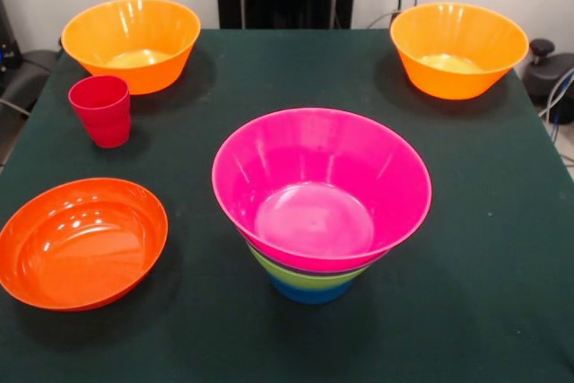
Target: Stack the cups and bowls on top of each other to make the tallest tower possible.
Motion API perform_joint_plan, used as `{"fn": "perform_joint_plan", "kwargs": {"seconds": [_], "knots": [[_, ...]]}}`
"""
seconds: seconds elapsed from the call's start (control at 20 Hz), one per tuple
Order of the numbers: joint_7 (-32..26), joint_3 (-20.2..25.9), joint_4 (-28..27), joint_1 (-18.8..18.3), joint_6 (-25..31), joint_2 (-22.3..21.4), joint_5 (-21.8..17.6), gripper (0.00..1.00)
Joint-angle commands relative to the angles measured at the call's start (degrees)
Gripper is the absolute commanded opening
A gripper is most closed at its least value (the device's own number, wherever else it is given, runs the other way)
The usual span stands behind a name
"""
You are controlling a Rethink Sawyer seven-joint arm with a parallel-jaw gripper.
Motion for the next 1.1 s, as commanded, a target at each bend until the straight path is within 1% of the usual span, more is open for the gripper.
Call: {"fn": "perform_joint_plan", "kwargs": {"seconds": [0.05, 0.35, 0.55, 0.8, 1.1], "knots": [[-19.4, 12.4, 7.3, -2.5, -4.7, 2.2, -6.0, 1.00], [-19.1, 16.6, 6.6, -4.4, -8.2, 3.7, -7.2, 1.00], [-17.6, 18.6, 7.0, -5.1, -10.6, 4.3, -8.0, 1.00], [-16.3, 20.4, 7.2, -5.6, -12.0, 4.3, -9.4, 1.00], [-16.2, 22.9, 7.9, -6.9, -14.3, 4.5, -10.5, 1.00]]}}
